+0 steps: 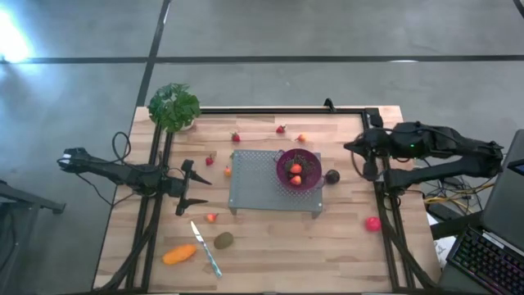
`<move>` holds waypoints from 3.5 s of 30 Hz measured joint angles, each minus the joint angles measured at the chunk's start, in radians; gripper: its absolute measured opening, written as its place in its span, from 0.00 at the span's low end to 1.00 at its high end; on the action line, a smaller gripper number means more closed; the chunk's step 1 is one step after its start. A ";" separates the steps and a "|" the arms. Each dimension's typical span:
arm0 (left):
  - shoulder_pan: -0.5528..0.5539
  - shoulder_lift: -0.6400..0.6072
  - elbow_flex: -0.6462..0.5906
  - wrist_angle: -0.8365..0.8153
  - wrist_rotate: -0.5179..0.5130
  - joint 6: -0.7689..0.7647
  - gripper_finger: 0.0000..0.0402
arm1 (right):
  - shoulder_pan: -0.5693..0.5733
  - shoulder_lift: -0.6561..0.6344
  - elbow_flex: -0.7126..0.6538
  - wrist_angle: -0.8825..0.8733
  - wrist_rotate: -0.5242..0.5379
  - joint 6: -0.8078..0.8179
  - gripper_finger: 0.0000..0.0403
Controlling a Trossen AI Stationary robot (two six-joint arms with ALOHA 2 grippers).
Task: Pick & Place Fruit
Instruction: Put the pear in the purple strainer bowl on the shelf
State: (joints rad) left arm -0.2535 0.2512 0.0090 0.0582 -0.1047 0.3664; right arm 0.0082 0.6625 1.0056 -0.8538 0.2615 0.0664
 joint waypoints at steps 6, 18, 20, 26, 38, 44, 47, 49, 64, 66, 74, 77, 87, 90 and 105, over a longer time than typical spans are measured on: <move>0.000 0.000 0.000 0.000 0.000 0.000 0.73 | 0.000 -0.121 -0.105 0.138 0.051 -0.022 0.03; 0.000 0.000 0.000 0.000 0.000 0.000 0.73 | -0.240 0.090 -0.048 0.244 0.024 -0.133 0.03; 0.000 0.000 0.000 0.000 0.000 0.000 0.73 | -0.339 0.161 0.009 0.233 -0.084 -0.134 0.03; 0.000 0.000 0.000 0.000 0.000 0.000 0.73 | -0.634 0.397 0.143 0.205 -0.411 -0.095 0.03; 0.000 0.000 0.000 0.000 0.000 0.000 0.73 | -0.823 0.827 0.361 0.023 -0.480 -0.169 0.03; 0.000 0.000 0.000 0.000 0.000 0.000 0.73 | -0.858 0.961 0.477 -0.133 -0.533 -0.259 0.03; 0.000 0.000 0.000 0.000 0.000 0.000 0.73 | -0.873 1.007 0.517 -0.210 -0.533 -0.295 0.03; 0.000 0.000 0.000 0.000 0.000 0.000 0.73 | -0.877 1.029 0.526 -0.226 -0.535 -0.318 0.03; 0.000 0.000 0.000 0.000 0.000 0.000 0.73 | -0.882 1.076 0.520 -0.232 -0.585 -0.434 0.03; 0.000 0.000 0.000 0.000 0.000 0.000 0.73 | -0.882 1.076 0.520 -0.231 -0.584 -0.442 0.03; 0.000 0.000 0.000 0.000 0.000 0.000 0.73 | -0.882 1.076 0.520 -0.223 -0.580 -0.463 0.07; 0.000 0.000 0.000 0.000 0.000 0.000 0.73 | -0.882 1.076 0.519 -0.224 -0.580 -0.463 0.14; 0.000 0.000 0.000 0.000 0.000 0.000 0.73 | -0.886 1.076 0.497 -0.148 -0.582 -0.545 0.40; 0.000 0.000 0.000 0.000 0.000 0.000 0.73 | -0.904 1.076 0.480 -0.090 -0.585 -0.540 0.44; 0.000 0.000 0.000 0.000 0.000 0.000 0.73 | -0.927 1.074 0.308 0.086 -0.631 -0.592 0.40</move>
State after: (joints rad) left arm -0.2537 0.2510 0.0092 0.0580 -0.1047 0.3664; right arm -0.9188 1.7367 1.3141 -0.7674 -0.3699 -0.5255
